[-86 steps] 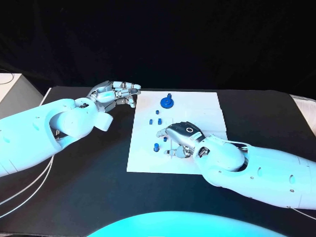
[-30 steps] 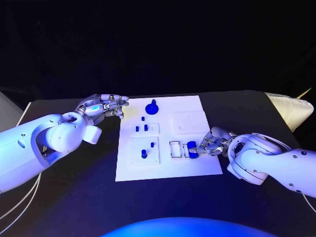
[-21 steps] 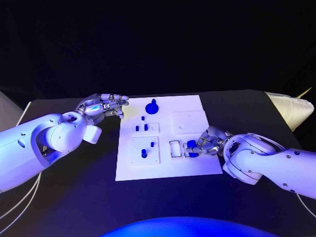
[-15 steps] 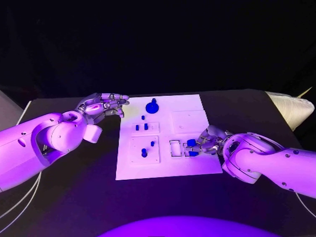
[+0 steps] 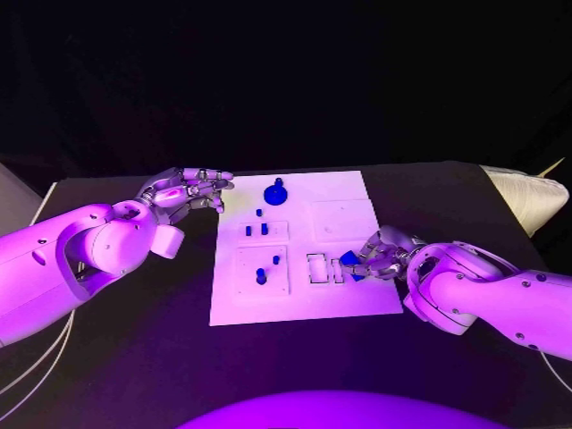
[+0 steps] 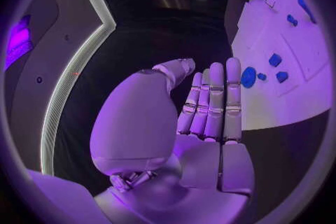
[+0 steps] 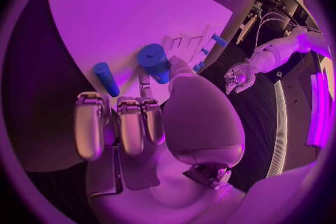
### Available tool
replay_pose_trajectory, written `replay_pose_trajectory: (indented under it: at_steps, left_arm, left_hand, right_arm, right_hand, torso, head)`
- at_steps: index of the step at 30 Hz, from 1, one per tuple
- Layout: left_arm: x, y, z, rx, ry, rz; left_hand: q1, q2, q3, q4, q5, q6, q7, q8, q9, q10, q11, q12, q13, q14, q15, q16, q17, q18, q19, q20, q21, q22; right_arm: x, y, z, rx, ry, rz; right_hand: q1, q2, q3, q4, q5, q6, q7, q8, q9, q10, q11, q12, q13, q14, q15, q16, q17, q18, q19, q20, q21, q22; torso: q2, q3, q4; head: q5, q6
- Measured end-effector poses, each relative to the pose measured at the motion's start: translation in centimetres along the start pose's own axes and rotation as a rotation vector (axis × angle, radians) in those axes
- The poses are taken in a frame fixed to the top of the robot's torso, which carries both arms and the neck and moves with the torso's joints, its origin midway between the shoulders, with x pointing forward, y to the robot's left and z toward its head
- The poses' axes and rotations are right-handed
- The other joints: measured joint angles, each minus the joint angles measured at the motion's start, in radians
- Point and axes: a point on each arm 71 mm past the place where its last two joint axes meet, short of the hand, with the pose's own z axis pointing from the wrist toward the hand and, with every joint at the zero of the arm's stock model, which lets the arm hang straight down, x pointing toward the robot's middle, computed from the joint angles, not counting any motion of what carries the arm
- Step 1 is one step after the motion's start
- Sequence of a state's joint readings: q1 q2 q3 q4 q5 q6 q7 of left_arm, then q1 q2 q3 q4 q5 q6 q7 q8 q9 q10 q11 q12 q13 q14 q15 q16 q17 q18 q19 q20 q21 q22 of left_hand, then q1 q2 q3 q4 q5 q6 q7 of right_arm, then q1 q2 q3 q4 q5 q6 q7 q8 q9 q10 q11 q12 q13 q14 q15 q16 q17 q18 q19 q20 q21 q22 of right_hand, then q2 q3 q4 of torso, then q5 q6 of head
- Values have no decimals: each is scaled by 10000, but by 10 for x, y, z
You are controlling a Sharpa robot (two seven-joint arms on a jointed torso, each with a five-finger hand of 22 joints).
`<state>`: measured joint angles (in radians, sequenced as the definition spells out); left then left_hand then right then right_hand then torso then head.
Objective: Assemble the parts on the task board
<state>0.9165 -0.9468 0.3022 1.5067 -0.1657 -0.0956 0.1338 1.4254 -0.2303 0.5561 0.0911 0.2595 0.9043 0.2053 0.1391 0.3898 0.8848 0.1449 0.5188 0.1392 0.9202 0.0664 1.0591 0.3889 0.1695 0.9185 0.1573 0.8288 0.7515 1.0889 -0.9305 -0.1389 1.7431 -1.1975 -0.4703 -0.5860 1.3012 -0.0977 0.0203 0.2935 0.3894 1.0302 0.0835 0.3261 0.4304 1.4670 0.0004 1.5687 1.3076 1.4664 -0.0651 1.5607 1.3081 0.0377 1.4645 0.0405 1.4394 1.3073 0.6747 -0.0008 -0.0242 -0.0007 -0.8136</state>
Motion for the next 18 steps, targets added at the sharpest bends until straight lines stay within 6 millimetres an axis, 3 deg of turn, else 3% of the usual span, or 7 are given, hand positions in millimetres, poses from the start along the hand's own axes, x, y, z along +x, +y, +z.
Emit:
replay_pose_trajectory:
  at_steps: [5, 14, 18]
  left_arm:
    - [-1, 0, 0, -5, -14, 7]
    - [0, 0, 0, -9, 1, 5]
    - [0, 0, 0, -11, 12, 2]
  left_hand:
    - [0, 0, 0, 0, 0, 0, 0, 0, 0, 0, 0, 0, 0, 0, 0, 0, 0, -1, 0, 0, 0, 0]
    - [0, 0, 0, 0, 0, 0, 0, 0, 1, 0, 0, 0, 1, 0, 0, 0, 0, -1, 0, 0, 0, 0]
    - [0, 0, 0, 0, 0, 0, 0, 0, 1, 0, 0, 0, 1, 0, 0, 0, 0, -1, 0, 0, 0, 0]
  right_arm:
    - [-7, 1, -6, 4, -163, 256]
    - [-9, 25, -10, -437, -50, 663]
    - [-3, 34, -7, -535, 151, 724]
  right_hand:
    - [14, -14, 197, 58, 134, -15, -15, 2, -1, -5, -5, 0, 0, 0, 0, 24, -1, 0, 16, -48, 0, 0]
    - [9, -19, 319, 74, 132, 22, 23, 3, -1, -5, -4, 0, -1, 0, 1, 41, -1, -1, 16, -47, -1, 8]
    - [-184, -203, 545, 79, -31, 24, 24, 4, -1, -5, -4, 0, -2, -1, 2, 40, -1, 0, 16, -47, -1, 7]
  torso:
    - [-1, -6, 0]
    - [-1, -11, 2]
    - [1, -11, 9]
  head:
    - [7, 10]
    - [7, 21]
    - [5, 9]
